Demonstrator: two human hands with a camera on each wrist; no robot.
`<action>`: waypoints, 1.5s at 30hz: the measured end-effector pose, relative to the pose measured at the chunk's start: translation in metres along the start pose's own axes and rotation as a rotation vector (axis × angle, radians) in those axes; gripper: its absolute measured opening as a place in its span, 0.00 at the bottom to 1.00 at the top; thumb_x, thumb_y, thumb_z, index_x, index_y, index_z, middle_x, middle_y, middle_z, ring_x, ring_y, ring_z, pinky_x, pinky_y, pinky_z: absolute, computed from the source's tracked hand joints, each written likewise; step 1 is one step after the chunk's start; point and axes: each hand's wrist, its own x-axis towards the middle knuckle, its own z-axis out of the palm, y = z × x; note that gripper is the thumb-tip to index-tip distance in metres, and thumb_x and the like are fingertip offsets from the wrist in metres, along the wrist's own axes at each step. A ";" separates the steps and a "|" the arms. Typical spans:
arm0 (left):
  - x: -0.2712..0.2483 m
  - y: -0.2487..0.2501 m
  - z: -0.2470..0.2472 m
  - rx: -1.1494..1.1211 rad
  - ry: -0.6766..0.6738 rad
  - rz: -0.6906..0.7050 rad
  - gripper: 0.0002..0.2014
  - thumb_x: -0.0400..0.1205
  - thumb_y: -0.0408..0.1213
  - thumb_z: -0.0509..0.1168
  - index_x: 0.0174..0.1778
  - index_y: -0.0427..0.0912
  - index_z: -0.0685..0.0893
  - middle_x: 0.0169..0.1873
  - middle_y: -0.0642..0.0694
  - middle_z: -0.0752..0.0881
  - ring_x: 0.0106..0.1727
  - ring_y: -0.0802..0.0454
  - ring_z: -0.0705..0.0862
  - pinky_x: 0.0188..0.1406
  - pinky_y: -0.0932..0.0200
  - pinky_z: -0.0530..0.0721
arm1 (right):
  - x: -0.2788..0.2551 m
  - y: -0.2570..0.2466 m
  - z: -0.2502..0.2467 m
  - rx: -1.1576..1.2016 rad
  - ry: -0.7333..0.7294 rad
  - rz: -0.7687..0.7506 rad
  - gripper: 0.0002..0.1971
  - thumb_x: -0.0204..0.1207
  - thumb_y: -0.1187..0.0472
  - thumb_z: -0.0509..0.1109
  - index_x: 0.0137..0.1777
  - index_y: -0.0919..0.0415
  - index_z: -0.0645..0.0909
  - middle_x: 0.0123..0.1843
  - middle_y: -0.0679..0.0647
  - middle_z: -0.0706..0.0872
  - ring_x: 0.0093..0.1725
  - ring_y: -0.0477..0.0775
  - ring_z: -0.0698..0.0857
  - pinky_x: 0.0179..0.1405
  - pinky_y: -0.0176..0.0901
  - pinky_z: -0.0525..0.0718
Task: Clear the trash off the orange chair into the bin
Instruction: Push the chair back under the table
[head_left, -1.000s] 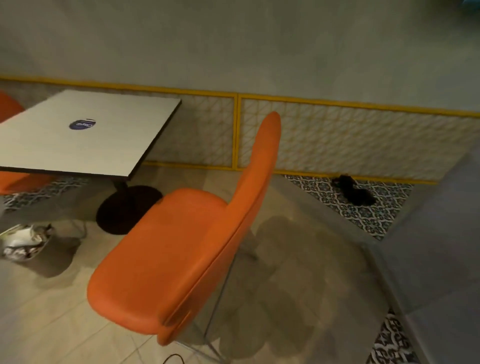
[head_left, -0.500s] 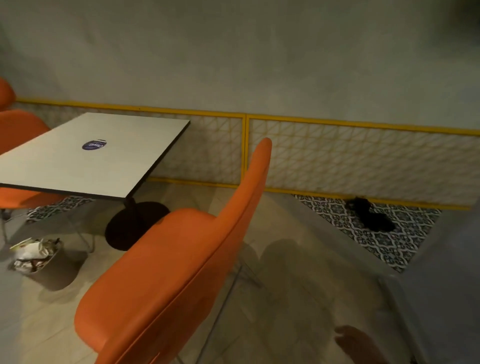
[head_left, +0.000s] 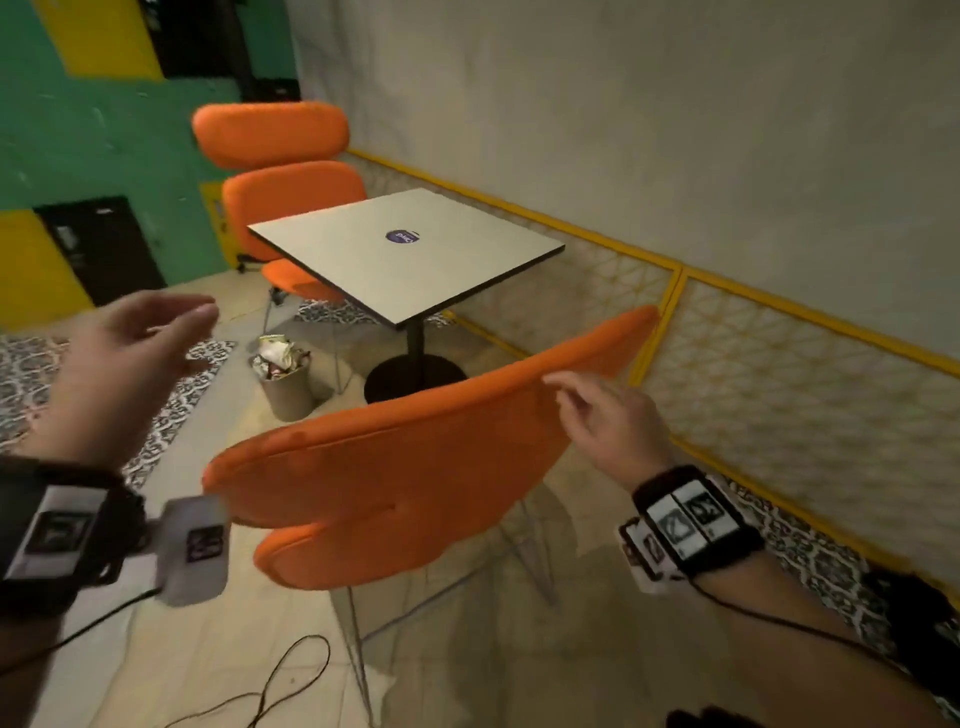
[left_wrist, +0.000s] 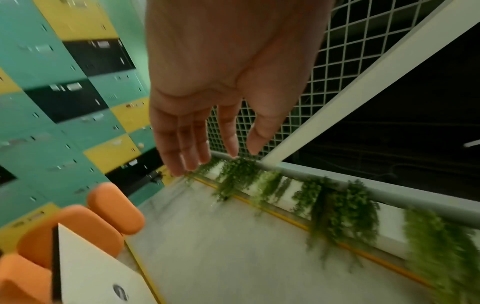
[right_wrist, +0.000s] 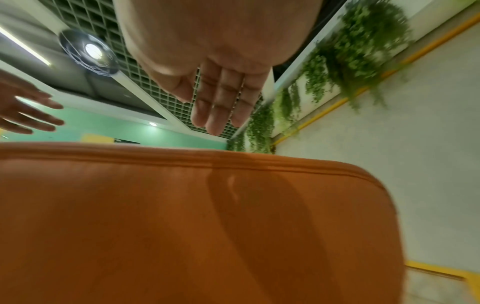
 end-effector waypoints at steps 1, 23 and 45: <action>-0.017 0.025 0.026 -0.032 -0.074 0.031 0.01 0.79 0.41 0.68 0.44 0.52 0.85 0.43 0.51 0.85 0.46 0.56 0.83 0.43 0.58 0.83 | 0.014 0.001 0.004 0.023 -0.002 -0.014 0.12 0.78 0.61 0.66 0.59 0.57 0.85 0.44 0.52 0.89 0.40 0.48 0.83 0.41 0.36 0.80; -0.073 0.015 0.174 1.079 -0.136 0.100 0.25 0.81 0.48 0.48 0.21 0.40 0.73 0.24 0.41 0.79 0.27 0.44 0.79 0.26 0.59 0.76 | 0.060 0.015 0.048 -0.267 -0.448 0.238 0.32 0.81 0.52 0.44 0.27 0.68 0.81 0.24 0.60 0.77 0.29 0.61 0.74 0.47 0.49 0.74; -0.112 0.004 0.080 0.978 -0.337 0.454 0.21 0.80 0.46 0.54 0.23 0.42 0.75 0.17 0.51 0.67 0.24 0.48 0.69 0.20 0.61 0.55 | -0.041 -0.121 0.009 -0.537 -0.224 0.573 0.27 0.75 0.52 0.44 0.22 0.61 0.76 0.24 0.60 0.80 0.30 0.62 0.77 0.44 0.51 0.72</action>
